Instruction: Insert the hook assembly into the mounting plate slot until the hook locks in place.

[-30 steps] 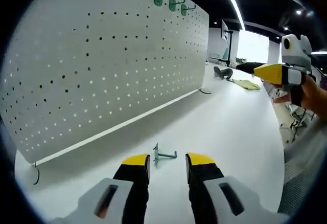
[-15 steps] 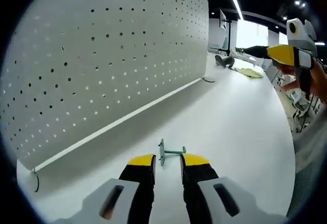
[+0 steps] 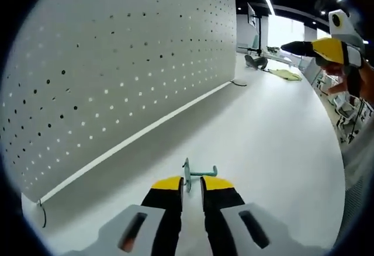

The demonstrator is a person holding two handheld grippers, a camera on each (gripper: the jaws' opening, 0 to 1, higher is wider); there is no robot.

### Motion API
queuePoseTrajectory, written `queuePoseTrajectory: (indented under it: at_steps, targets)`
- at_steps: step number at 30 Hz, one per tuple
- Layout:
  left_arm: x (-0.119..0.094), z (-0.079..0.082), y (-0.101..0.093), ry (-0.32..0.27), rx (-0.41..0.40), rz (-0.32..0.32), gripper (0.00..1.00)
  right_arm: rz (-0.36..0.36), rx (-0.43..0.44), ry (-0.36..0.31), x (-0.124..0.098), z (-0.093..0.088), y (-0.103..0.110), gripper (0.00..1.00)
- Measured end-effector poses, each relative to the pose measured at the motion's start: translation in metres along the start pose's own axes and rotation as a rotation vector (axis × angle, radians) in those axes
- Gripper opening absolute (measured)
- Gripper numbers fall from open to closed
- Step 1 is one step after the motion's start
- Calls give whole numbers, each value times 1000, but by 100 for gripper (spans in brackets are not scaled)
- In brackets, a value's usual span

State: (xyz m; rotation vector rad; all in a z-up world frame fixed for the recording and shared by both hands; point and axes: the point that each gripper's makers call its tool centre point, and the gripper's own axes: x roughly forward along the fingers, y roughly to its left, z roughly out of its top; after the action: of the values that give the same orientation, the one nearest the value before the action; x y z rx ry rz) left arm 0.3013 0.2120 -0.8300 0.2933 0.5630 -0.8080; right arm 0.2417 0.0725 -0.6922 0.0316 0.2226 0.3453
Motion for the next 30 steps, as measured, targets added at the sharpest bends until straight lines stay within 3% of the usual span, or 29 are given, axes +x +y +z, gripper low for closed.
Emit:
queuePoseTrajectory:
  at_steps: [30]
  targets:
    - [6,-4,3,39,29,16,4,-1,1,-2,0,1,-1,62]
